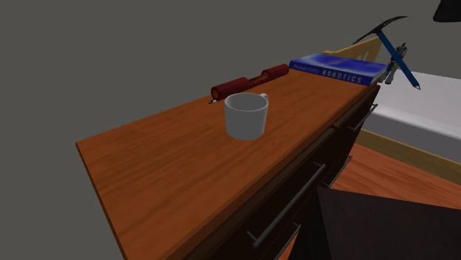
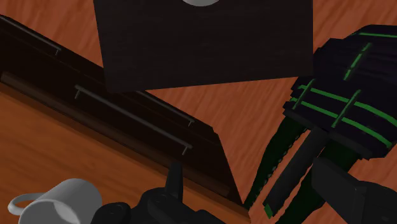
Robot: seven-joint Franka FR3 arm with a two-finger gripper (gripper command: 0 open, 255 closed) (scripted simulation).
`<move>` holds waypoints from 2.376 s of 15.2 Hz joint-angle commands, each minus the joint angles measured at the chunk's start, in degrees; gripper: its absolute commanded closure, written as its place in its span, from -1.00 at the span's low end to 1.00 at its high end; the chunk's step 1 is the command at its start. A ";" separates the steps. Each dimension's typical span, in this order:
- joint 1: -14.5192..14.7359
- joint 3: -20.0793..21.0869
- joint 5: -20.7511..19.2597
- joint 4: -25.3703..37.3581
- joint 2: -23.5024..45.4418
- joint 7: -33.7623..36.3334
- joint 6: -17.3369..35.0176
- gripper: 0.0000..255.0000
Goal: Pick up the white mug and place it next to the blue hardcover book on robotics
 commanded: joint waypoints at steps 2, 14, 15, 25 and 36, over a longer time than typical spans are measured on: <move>-0.43 -0.83 -0.77 -0.33 1.15 -0.97 1.41 -1.00; -4.89 -10.37 -7.66 1.61 19.97 -11.58 18.10 -1.00; -5.17 -11.10 -7.94 2.26 21.86 -12.43 19.36 -1.00; -7.77 -17.17 -7.25 12.67 42.36 -21.62 29.64 -1.00; -8.54 -17.89 -6.30 11.23 47.61 -23.11 36.28 -1.00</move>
